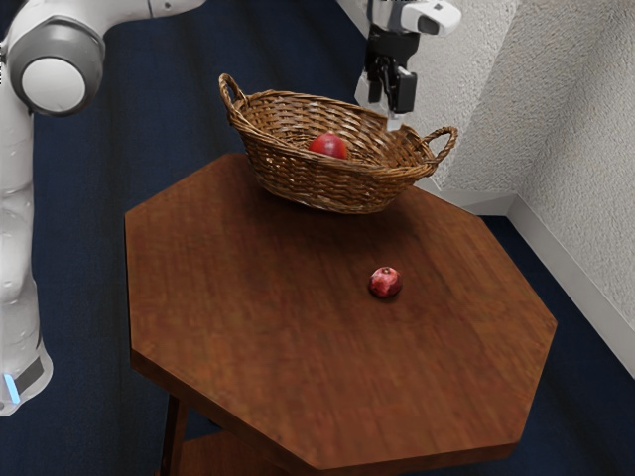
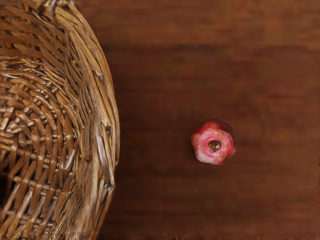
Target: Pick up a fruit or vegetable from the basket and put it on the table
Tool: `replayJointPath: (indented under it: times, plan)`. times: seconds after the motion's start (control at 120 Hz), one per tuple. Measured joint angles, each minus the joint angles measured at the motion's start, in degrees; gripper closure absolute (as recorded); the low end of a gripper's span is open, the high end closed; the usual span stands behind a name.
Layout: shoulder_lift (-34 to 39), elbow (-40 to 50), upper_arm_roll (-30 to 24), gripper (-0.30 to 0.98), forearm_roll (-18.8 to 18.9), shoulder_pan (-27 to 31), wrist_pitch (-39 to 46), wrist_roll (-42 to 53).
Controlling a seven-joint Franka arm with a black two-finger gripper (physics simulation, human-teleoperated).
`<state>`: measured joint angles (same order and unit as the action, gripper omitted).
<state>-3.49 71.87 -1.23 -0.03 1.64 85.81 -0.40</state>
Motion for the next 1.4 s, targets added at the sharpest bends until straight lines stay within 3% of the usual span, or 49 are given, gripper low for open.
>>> replayJointPath:
  times: [0.317, 0.592, 1.4]
  plan:
    - [-1.2, -0.7, 0.5, 0.0, 0.3, 2.2, -3.5, -0.1]
    - [-1.9, -0.4, 0.6, 0.0, 0.1, 17.7, -4.8, 0.9]
    - [-4.4, 7.8, 0.4, 0.0, 0.7, 21.0, 1.0, 2.1]
